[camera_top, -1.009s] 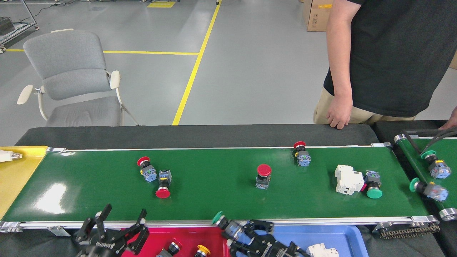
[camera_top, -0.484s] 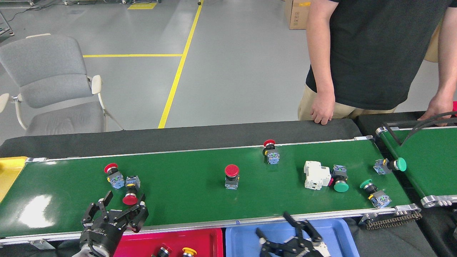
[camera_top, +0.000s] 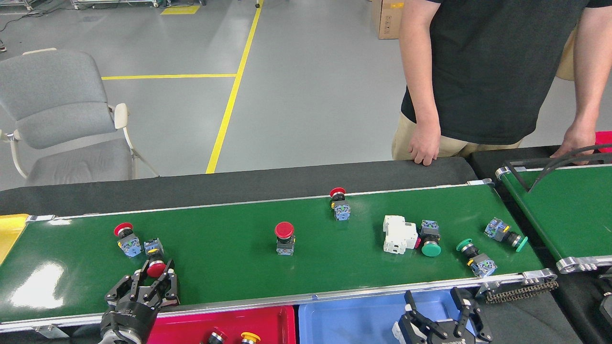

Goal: Pick switch part from conveyor to tray

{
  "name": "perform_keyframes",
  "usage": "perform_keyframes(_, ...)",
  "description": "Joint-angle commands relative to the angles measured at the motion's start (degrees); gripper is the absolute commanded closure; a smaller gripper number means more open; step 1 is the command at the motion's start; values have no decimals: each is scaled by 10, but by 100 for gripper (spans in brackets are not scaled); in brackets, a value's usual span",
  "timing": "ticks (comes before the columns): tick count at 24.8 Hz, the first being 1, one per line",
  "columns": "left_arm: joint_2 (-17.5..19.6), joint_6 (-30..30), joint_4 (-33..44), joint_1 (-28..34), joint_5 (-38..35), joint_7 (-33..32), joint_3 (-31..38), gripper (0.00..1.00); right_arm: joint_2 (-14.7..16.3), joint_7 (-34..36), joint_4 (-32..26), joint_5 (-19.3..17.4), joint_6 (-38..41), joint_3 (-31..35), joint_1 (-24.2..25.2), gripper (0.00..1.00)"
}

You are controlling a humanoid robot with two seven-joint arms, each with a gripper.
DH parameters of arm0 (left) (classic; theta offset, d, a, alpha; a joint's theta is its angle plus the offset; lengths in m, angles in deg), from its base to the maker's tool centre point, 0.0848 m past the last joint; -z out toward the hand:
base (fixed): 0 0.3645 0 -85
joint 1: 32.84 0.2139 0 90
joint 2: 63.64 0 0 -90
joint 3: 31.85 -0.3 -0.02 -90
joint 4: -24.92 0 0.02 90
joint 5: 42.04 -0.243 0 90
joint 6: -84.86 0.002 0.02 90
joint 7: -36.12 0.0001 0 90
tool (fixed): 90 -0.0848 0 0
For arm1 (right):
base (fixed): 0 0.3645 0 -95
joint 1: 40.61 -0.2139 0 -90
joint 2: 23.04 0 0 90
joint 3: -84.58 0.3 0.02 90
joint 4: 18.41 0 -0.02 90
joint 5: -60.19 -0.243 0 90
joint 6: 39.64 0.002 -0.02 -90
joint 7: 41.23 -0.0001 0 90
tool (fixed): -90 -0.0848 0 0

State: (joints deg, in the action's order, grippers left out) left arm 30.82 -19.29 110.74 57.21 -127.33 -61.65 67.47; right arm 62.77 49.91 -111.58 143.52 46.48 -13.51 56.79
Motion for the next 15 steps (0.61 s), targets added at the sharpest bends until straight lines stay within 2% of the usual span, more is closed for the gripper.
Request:
perform_keyframes(1, 2, -59, 45, 20, 2, 5, -2, 93, 0, -12, 18, 3, -68, -30, -26, 1)
perform_keyframes(3, 8, -146, 102, 79, 3, 4, -4, 89, 1, -12, 44, 3, -105, -53, -50, 1)
perform_keyframes(4, 7, -210, 134, 118, 3, 4, 1, 78, 2, -12, 55, 3, -119, -60, -64, 1)
perform_keyframes(6, 1, -301, 163, 169, 5, 4, 5, 38, 2, -12, 67, 3, -130, -62, -78, 1)
perform_keyframes(7, 1, -308, 162, 181, 6, 4, 5, 17, 1, -13, 72, 3, -130, -61, -83, 1)
perform_keyframes(8, 1, -308, 161, 183, 6, 4, 5, 4, 1, -12, 76, 2, -131, -61, -86, 1)
perform_keyframes(9, 1, -308, 161, 186, 8, 5, 5, 0, 1, -13, 83, 2, -132, -61, -92, 1)
perform_keyframes(14, -3, -308, 161, 186, 21, 5, 31, 0, -13, -14, 128, 2, -133, -62, -133, 1)
perform_keyframes(15, -7, -285, 161, 186, 21, 5, 44, 0, -16, -14, 138, 2, -134, -62, -144, 1)
